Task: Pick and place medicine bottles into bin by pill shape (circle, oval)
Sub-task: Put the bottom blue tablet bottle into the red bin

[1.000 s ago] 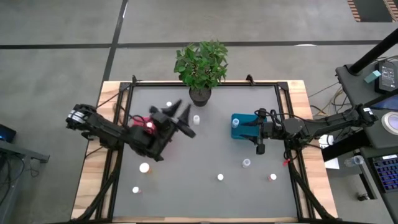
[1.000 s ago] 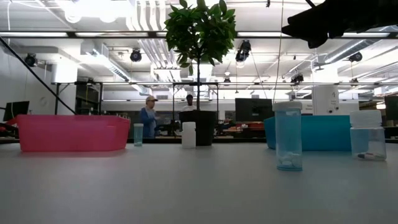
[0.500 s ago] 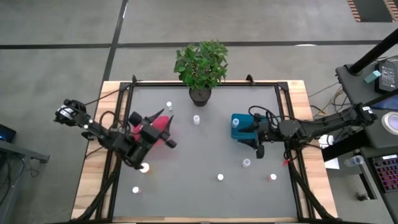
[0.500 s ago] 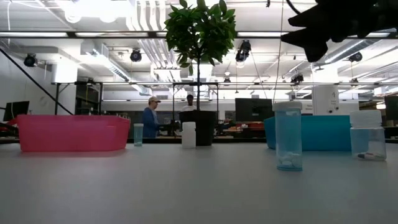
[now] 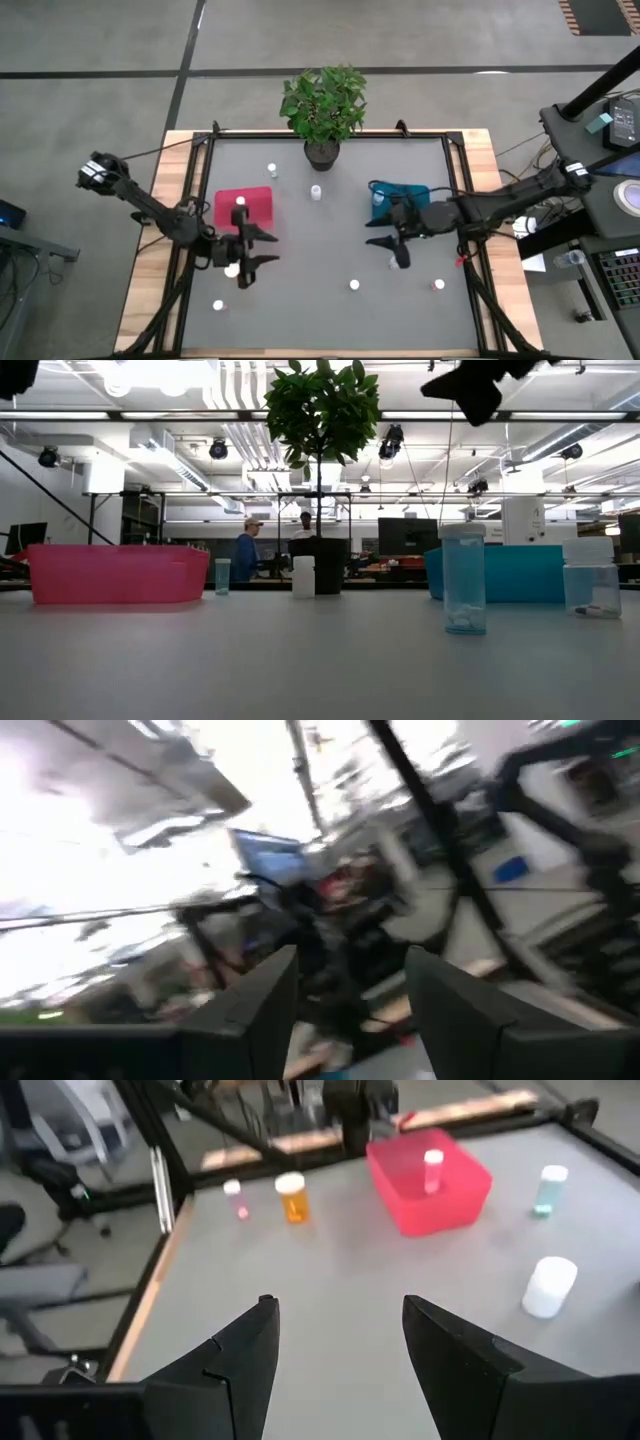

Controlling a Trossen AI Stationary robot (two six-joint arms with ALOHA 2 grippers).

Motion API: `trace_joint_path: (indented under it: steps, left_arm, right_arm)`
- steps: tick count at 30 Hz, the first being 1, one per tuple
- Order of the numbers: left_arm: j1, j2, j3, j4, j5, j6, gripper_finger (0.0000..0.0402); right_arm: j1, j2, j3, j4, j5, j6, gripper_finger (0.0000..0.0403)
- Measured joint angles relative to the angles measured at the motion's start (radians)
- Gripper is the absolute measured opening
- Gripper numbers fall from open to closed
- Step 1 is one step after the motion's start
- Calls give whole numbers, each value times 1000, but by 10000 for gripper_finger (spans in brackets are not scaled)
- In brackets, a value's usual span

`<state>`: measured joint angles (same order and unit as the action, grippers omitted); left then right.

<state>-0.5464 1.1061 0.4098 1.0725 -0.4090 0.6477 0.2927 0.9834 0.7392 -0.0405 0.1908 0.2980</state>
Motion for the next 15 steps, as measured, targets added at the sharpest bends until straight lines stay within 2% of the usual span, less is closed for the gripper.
trace_joint_path:
  steps: [2, 6, 11, 15]
  left_arm:
    - [12, -24, -10, -68, 7, -52, 168]
    - [27, -114, -10, -343, -23, -163, 168]
    - [34, -237, -10, -694, -152, -422, 168]
    - [34, -304, -11, -881, -250, -649, 168]
  right_arm:
    - [5, 54, 76, -88, 0, 12, 201]
    - [12, 165, 222, -282, 0, 44, 201]
    - [32, 291, 370, -482, 0, 51, 201]
    - [49, 374, 446, -584, 0, 49, 201]
